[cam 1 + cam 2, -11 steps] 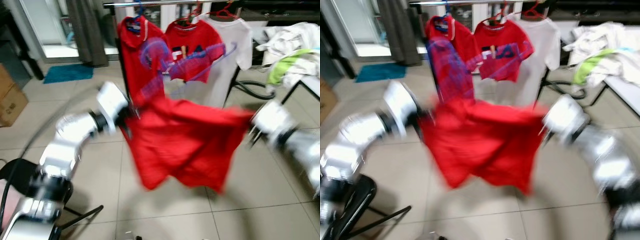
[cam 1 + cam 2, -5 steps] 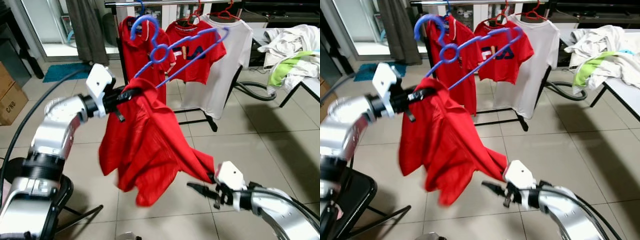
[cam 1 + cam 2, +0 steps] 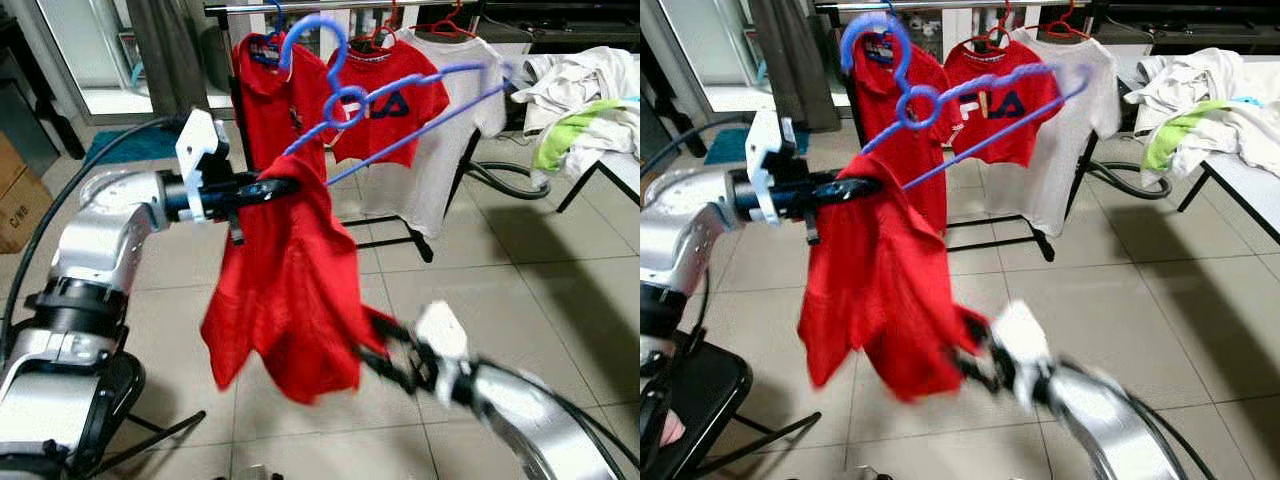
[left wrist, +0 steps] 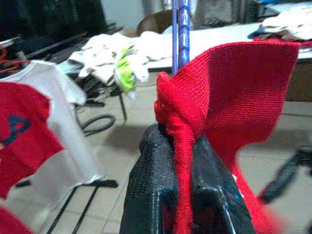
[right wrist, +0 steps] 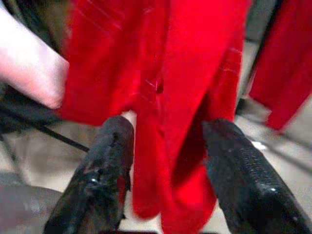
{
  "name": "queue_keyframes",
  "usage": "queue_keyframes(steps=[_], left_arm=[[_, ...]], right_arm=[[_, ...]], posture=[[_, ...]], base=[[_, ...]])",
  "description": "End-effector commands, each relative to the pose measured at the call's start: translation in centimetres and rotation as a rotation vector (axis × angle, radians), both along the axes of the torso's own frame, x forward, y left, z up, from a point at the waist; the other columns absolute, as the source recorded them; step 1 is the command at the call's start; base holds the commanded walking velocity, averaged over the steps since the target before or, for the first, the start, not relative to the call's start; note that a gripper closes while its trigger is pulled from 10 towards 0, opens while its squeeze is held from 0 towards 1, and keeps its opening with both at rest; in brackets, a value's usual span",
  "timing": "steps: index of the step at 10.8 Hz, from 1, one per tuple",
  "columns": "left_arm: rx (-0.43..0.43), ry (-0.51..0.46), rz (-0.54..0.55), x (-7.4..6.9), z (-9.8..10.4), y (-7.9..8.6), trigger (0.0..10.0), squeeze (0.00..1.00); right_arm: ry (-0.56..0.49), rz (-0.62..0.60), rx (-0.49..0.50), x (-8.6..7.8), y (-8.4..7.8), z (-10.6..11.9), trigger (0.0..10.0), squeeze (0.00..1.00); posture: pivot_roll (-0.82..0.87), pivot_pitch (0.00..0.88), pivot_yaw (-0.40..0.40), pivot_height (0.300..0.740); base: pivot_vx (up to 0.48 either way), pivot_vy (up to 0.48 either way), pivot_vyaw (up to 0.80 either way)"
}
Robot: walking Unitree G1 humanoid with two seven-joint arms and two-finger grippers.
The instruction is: Hang hanger
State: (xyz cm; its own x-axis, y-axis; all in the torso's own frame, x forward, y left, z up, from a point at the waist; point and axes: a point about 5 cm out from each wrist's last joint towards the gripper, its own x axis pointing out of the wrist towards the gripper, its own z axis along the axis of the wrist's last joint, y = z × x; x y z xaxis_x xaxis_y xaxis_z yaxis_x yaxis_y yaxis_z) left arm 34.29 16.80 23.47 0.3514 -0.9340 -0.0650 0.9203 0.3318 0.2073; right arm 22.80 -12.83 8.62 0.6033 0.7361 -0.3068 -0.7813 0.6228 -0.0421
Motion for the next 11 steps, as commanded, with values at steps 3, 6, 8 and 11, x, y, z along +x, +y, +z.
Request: queue_keyframes(steps=[3, 6, 8, 11], left_arm=[[-0.045, -0.068, -0.081, -0.1, 2.5, -1.6, 0.0, 0.0], [-0.041, -0.061, -0.076, 0.2, 3.0, -0.9, 0.0, 0.0], [-0.034, -0.054, -0.074, 0.3, 2.9, -0.7, 0.0, 0.0], [-0.053, -0.05, -0.076, 0.3, 2.9, -0.5, 0.0, 0.0]], right_arm=[[-0.073, -0.001, -0.179, 2.1, 1.3, -1.0, 10.0, 1.0], [-0.031, -0.014, -0.053, 2.2, 1.2, -0.1, 10.0, 1.0], [-0.027, 0.034, -0.053, 1.3, -1.9, 1.1, 10.0, 0.82], [-0.005, -0.018, -0.061, 1.4, -3.8, 1.1, 10.0, 0.0]], posture=[[-0.04, 0.0, 0.08, 0.74], [-0.03, 0.0, 0.08, 0.74], [-0.03, 0.0, 0.079, 0.74], [-0.03, 0.0, 0.077, 0.74]], base=[[0.0, 0.0, 0.0], [0.0, 0.0, 0.0], [0.0, 0.0, 0.0], [0.0, 0.0, 0.0]])
